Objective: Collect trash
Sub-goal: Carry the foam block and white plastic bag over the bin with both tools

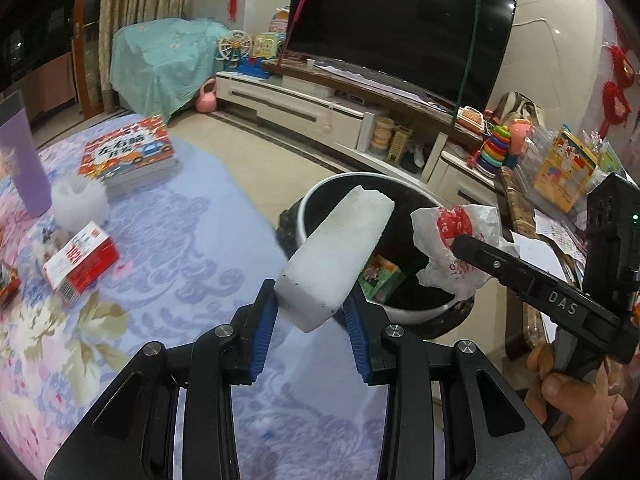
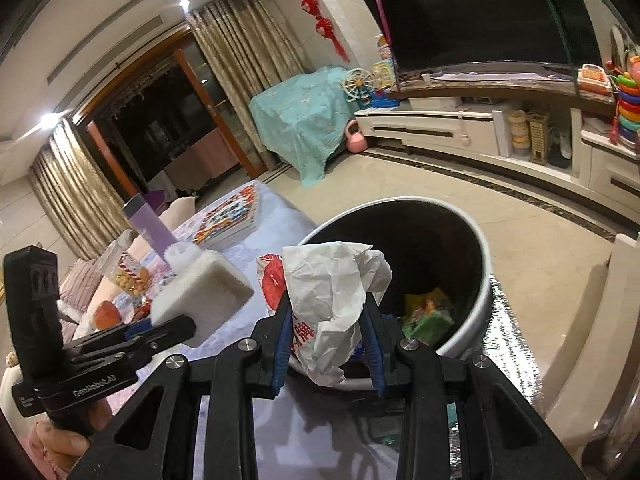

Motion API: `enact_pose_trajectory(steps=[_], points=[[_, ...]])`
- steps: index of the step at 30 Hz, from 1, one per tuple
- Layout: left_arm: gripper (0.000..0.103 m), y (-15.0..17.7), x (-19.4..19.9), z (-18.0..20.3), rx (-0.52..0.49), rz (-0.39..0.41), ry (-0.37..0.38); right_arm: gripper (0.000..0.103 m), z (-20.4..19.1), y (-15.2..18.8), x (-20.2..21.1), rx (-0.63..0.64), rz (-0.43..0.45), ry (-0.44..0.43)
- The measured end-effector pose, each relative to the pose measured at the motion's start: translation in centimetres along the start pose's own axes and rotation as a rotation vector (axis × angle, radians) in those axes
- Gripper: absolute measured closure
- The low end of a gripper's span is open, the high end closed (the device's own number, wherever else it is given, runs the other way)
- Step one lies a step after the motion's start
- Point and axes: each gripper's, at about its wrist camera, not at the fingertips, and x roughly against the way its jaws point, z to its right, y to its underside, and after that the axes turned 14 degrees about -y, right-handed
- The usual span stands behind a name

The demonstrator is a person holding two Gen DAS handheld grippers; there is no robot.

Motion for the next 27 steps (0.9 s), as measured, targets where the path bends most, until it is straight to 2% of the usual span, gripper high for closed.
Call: enact_pose_trajectory(steps=[17, 27], points=[[0.07, -2.2, -2.4, 3.6, -0.051, -0.033, 0.016, 0.07, 3.3, -1.9, 0.1, -0.028, -0.023, 0.063], [0.069, -2.9, -4.0, 4.7, -0.062, -0.057, 0.011, 0.068, 3.8, -2.4, -1.4, -0.019, -0.079, 0.084]])
